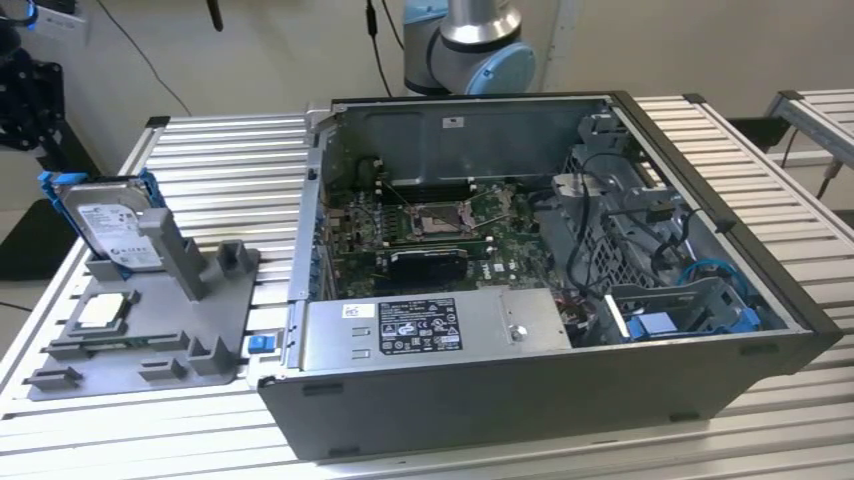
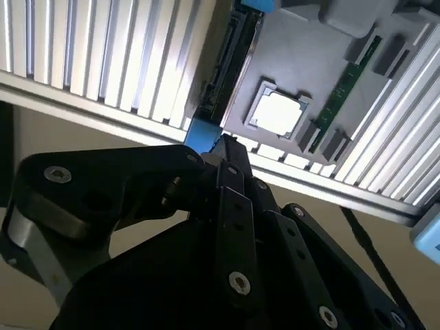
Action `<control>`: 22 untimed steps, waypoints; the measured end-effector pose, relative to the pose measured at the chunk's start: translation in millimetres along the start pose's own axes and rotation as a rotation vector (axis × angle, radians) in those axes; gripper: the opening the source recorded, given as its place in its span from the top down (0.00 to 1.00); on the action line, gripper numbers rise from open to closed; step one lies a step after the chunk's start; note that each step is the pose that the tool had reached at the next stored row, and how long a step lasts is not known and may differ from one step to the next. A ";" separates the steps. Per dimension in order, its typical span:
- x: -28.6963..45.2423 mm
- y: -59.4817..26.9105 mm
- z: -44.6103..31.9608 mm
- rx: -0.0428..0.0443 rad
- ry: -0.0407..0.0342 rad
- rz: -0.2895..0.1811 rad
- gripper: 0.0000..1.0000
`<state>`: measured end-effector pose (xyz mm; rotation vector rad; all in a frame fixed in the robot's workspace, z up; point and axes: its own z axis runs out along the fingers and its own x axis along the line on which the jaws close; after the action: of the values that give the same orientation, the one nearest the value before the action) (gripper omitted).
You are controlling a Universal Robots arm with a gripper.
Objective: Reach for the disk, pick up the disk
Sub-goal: 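Pick up the disk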
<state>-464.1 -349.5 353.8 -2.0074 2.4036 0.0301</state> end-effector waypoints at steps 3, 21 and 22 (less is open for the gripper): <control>-0.3 0.2 0.8 -0.0004 0.0003 -0.047 1.00; -2.0 0.7 2.3 -0.0021 0.0010 -0.128 0.00; -2.0 0.7 2.2 -0.0021 0.0010 -0.128 0.00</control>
<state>-464.5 -347.3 351.6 -2.1573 2.2713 0.0306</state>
